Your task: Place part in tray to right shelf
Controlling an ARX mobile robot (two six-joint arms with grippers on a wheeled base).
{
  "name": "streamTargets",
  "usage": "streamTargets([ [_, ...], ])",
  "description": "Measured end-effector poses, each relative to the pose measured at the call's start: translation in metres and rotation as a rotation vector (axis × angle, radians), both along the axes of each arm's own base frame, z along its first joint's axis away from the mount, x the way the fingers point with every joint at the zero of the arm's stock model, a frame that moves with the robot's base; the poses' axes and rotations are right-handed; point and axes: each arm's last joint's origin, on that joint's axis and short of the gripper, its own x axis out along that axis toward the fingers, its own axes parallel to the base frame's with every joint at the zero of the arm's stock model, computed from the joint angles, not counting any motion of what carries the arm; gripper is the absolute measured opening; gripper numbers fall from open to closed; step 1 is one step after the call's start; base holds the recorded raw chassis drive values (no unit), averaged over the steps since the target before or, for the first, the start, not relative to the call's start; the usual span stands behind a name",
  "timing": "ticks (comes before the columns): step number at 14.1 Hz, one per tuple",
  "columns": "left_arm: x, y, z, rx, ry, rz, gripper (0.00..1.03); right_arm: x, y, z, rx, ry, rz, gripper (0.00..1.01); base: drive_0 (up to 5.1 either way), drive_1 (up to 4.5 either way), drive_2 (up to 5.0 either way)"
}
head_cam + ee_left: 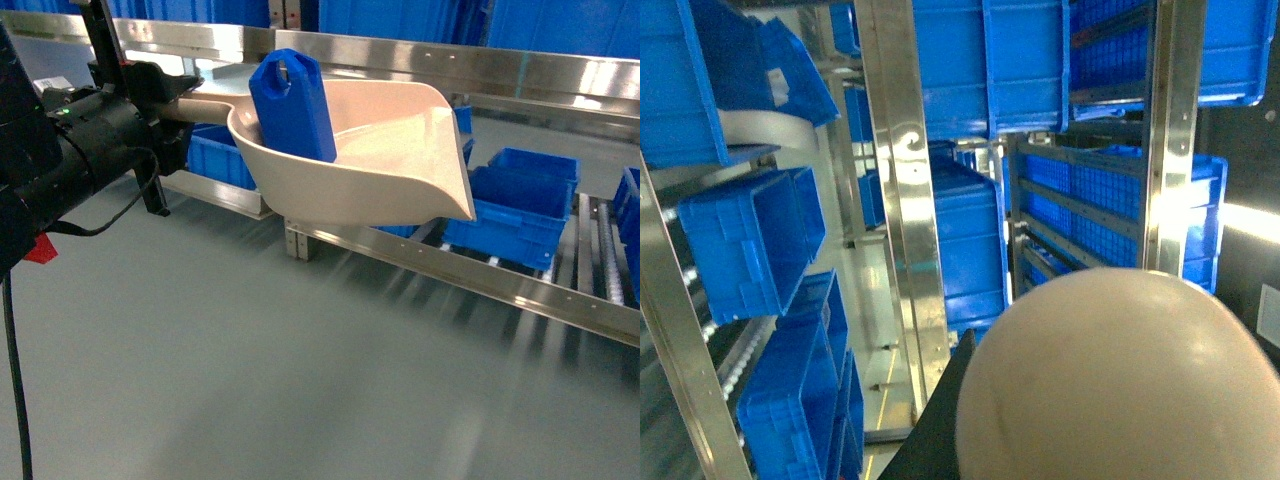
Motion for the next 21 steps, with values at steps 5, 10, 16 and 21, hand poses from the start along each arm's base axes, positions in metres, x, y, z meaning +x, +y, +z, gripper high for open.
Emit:
streamTargets([
  [5, 0.0002, 0.0016, 0.0, 0.0, 0.0, 0.004, 0.14, 0.0, 0.0, 0.0, 0.0, 0.0, 0.0, 0.98, -1.6, -1.59, -1.6],
  [10, 0.0001, 0.0008, 0.0, 0.0, 0.0, 0.002, 0.14, 0.0, 0.0, 0.0, 0.0, 0.0, 0.0, 0.98, -1.6, -1.57, -1.6],
  [16, 0.0001, 0.0008, 0.0, 0.0, 0.0, 0.002, 0.14, 0.0, 0.0, 0.0, 0.0, 0.0, 0.0, 0.98, -1.6, -1.56, -1.6],
  [21, -0.0004, -0.0024, -0.0001, 0.0, 0.001, -0.007, 0.14, -0.0005, -0.0003, 0.0007, 0.002, -0.005, -0.001, 0.98, -1.1, -1.07, -1.1],
])
